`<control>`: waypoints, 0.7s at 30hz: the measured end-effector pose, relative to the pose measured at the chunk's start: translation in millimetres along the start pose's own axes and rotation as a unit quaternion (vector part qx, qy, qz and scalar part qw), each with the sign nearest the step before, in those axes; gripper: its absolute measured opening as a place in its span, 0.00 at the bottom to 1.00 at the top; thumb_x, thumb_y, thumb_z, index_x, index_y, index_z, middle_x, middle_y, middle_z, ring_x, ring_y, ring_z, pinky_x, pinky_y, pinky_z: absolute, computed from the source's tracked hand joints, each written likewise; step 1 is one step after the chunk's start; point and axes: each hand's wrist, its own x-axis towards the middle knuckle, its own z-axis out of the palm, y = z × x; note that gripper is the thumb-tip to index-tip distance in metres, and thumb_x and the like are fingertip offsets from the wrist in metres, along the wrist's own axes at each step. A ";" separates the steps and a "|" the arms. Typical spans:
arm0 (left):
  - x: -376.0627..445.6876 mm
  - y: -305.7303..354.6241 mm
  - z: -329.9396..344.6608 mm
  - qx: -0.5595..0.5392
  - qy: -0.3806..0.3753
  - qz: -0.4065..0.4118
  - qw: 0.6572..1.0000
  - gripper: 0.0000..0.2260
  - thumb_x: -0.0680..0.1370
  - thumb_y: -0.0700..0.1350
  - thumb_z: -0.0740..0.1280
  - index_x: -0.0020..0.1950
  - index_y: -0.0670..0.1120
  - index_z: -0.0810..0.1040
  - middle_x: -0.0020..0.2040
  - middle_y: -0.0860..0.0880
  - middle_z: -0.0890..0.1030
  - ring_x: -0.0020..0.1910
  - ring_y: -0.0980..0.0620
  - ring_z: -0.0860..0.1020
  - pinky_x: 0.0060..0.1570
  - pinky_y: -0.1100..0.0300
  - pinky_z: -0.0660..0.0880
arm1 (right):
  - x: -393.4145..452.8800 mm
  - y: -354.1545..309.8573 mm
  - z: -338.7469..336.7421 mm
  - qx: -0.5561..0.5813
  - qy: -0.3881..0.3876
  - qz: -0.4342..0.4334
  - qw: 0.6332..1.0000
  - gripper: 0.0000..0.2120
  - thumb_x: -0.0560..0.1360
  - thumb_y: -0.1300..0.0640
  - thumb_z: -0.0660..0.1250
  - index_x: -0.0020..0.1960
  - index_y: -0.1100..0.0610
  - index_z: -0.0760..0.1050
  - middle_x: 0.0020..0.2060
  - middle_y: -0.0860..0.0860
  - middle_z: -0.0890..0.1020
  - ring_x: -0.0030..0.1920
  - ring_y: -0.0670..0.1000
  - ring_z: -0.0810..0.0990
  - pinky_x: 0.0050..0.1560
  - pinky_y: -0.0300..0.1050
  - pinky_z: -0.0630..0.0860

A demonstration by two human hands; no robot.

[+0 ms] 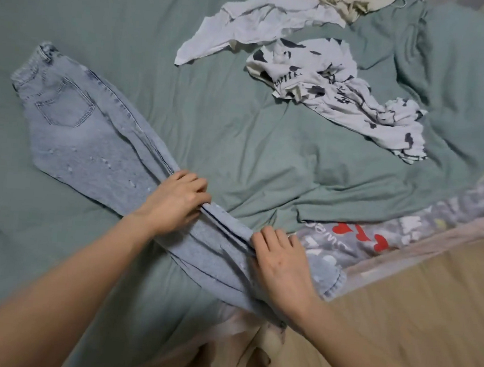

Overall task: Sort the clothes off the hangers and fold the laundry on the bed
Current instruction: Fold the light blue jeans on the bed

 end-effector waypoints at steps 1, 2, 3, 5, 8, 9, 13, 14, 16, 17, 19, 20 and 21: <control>-5.9 0.6 0.0 -0.007 -0.001 0.009 1.000 0.11 0.63 0.43 0.77 0.41 0.49 0.80 0.40 0.50 0.76 0.40 0.46 0.76 0.48 0.56 0.64 | -6.2 -6.3 0.7 0.000 0.003 -0.005 1.000 0.12 0.66 0.57 0.72 0.45 0.54 0.71 0.39 0.52 0.72 0.38 0.54 0.71 0.38 0.48 0.64; -11.8 0.2 -0.7 -0.013 -0.014 0.019 1.000 0.10 0.65 0.43 0.76 0.43 0.48 0.80 0.41 0.49 0.76 0.41 0.46 0.76 0.50 0.55 0.66 | -12.3 -11.3 3.0 0.010 0.001 -0.006 1.000 0.11 0.67 0.56 0.72 0.44 0.54 0.70 0.38 0.51 0.73 0.37 0.54 0.72 0.37 0.47 0.66; -15.8 -1.5 -1.5 -0.019 -0.030 0.029 0.999 0.09 0.67 0.44 0.76 0.45 0.48 0.80 0.42 0.49 0.77 0.42 0.46 0.77 0.53 0.55 0.66 | -16.2 -15.1 3.2 0.024 -0.002 0.000 1.000 0.09 0.69 0.53 0.70 0.44 0.53 0.70 0.37 0.50 0.74 0.36 0.53 0.73 0.36 0.46 0.68; -19.4 -1.5 -6.2 -0.035 -0.069 0.032 0.996 0.12 0.72 0.54 0.72 0.49 0.48 0.79 0.46 0.50 0.79 0.47 0.46 0.77 0.55 0.56 0.67 | -19.2 -18.6 -1.2 0.043 -0.036 0.057 0.997 0.09 0.72 0.48 0.63 0.41 0.53 0.70 0.35 0.49 0.76 0.35 0.52 0.76 0.33 0.45 0.69; -16.9 9.2 -13.4 -0.073 -0.133 0.013 0.988 0.27 0.74 0.68 0.54 0.53 0.48 0.79 0.49 0.50 0.80 0.50 0.48 0.76 0.55 0.57 0.68 | -22.4 -9.2 -8.2 0.114 -0.135 0.159 0.971 0.08 0.75 0.49 0.61 0.47 0.54 0.71 0.44 0.52 0.81 0.47 0.56 0.78 0.43 0.48 0.69; -15.3 14.4 -14.2 -0.082 -0.138 0.024 0.987 0.27 0.75 0.67 0.54 0.52 0.48 0.80 0.49 0.49 0.79 0.50 0.47 0.77 0.55 0.57 0.68 | -25.6 -6.7 -10.0 0.148 -0.148 0.185 0.960 0.07 0.75 0.50 0.62 0.47 0.54 0.71 0.46 0.53 0.81 0.50 0.57 0.77 0.45 0.48 0.68; -4.1 34.4 -14.9 -0.125 -0.104 0.053 0.985 0.07 0.77 0.47 0.66 0.51 0.45 0.80 0.48 0.47 0.76 0.51 0.45 0.77 0.46 0.56 0.68 | -42.6 -2.4 -16.8 0.167 -0.046 0.239 0.955 0.07 0.71 0.58 0.65 0.42 0.53 0.66 0.38 0.49 0.73 0.45 0.55 0.74 0.38 0.47 0.59; -1.2 38.5 -15.1 -0.140 -0.075 0.046 0.986 0.04 0.76 0.43 0.67 0.49 0.45 0.80 0.47 0.47 0.76 0.50 0.45 0.77 0.44 0.56 0.68 | -46.2 -0.3 -17.9 0.167 -0.013 0.247 0.955 0.10 0.69 0.61 0.66 0.40 0.53 0.64 0.37 0.47 0.70 0.42 0.54 0.72 0.37 0.45 0.56; 4.2 46.3 -15.5 -0.162 -0.019 0.032 0.986 0.06 0.72 0.38 0.67 0.46 0.47 0.78 0.46 0.48 0.76 0.48 0.47 0.76 0.42 0.56 0.69 | -54.6 4.5 -21.1 0.169 0.045 0.270 0.947 0.13 0.66 0.64 0.67 0.39 0.53 0.62 0.36 0.46 0.67 0.38 0.51 0.67 0.36 0.44 0.53; 6.6 48.2 -15.4 -0.167 -0.001 0.030 0.985 0.08 0.70 0.36 0.67 0.45 0.47 0.76 0.46 0.49 0.76 0.47 0.47 0.75 0.42 0.56 0.69 | -58.6 6.8 -22.1 0.164 0.057 0.283 0.943 0.14 0.66 0.65 0.67 0.39 0.53 0.62 0.35 0.46 0.67 0.37 0.51 0.67 0.36 0.45 0.54; 9.4 49.7 -14.6 -0.154 0.013 0.045 0.987 0.11 0.67 0.34 0.67 0.44 0.48 0.74 0.44 0.49 0.76 0.45 0.46 0.75 0.40 0.55 0.71 | -66.3 8.5 -21.5 0.141 0.057 0.289 0.945 0.16 0.65 0.65 0.68 0.38 0.52 0.61 0.33 0.46 0.67 0.35 0.55 0.70 0.34 0.45 0.57; 9.8 51.0 -14.4 -0.139 0.012 0.064 0.988 0.11 0.66 0.35 0.68 0.43 0.48 0.73 0.42 0.49 0.76 0.43 0.45 0.75 0.40 0.54 0.71 | -68.4 7.7 -20.9 0.133 0.052 0.282 0.949 0.17 0.65 0.65 0.69 0.38 0.52 0.60 0.32 0.46 0.67 0.34 0.57 0.72 0.33 0.46 0.60; 9.7 52.3 -13.1 -0.128 0.013 0.083 0.988 0.10 0.67 0.37 0.69 0.43 0.48 0.72 0.40 0.50 0.76 0.42 0.44 0.75 0.39 0.54 0.70 | -69.2 6.4 -20.9 0.130 0.046 0.272 0.952 0.18 0.65 0.64 0.69 0.38 0.52 0.59 0.31 0.46 0.66 0.32 0.58 0.73 0.31 0.47 0.63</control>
